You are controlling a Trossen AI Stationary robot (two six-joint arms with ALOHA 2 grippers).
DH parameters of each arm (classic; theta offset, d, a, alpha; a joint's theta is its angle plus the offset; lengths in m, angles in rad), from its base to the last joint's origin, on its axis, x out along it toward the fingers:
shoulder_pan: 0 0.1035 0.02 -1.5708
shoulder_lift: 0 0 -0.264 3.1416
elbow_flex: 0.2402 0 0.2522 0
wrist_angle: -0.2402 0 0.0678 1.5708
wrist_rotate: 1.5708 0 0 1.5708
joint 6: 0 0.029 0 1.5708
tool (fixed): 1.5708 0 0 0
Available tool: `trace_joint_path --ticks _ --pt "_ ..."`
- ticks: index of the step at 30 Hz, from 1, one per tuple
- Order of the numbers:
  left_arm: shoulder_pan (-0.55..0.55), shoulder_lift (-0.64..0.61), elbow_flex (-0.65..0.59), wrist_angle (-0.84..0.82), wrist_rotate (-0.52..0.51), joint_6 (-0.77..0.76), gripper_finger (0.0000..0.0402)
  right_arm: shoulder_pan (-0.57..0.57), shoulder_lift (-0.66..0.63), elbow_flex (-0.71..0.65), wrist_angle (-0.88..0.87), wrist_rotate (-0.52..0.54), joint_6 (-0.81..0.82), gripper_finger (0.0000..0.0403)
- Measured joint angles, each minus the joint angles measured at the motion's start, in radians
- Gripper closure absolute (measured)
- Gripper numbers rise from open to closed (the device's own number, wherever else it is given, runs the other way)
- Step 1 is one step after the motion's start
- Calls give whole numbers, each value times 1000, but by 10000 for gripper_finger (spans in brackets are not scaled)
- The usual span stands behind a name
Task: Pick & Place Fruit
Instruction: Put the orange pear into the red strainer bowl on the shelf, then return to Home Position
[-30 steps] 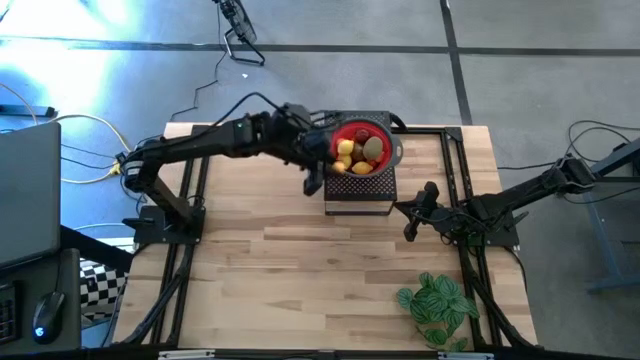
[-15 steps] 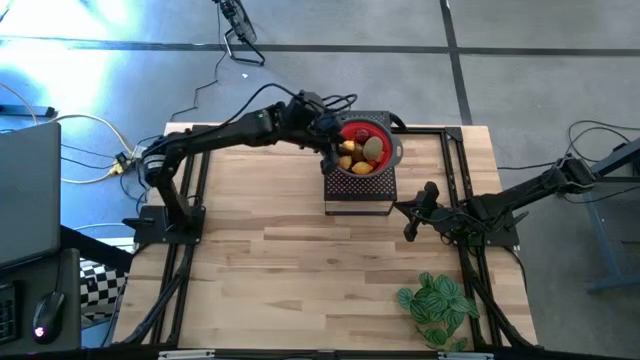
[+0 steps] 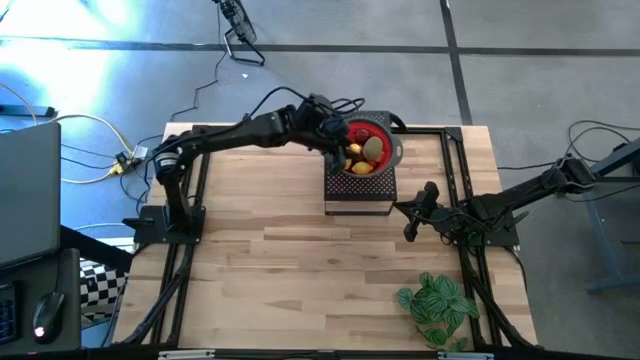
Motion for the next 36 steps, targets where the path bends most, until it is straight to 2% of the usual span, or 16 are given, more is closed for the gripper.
trace_joint_path --ticks 8,17,23,28,36 --pt "2 1 -1 20 -73 0 254 0 0 0 0 0 0 401" --pt "2 1 -1 24 -73 18 181 0 0 0 0 0 0 401" --pt "2 1 -1 37 -73 20 166 0 0 0 0 0 0 401" --pt "2 1 -1 37 -73 22 193 0 0 0 0 0 0 401" --pt "2 1 -1 29 -72 22 291 0 0 0 0 0 0 401"
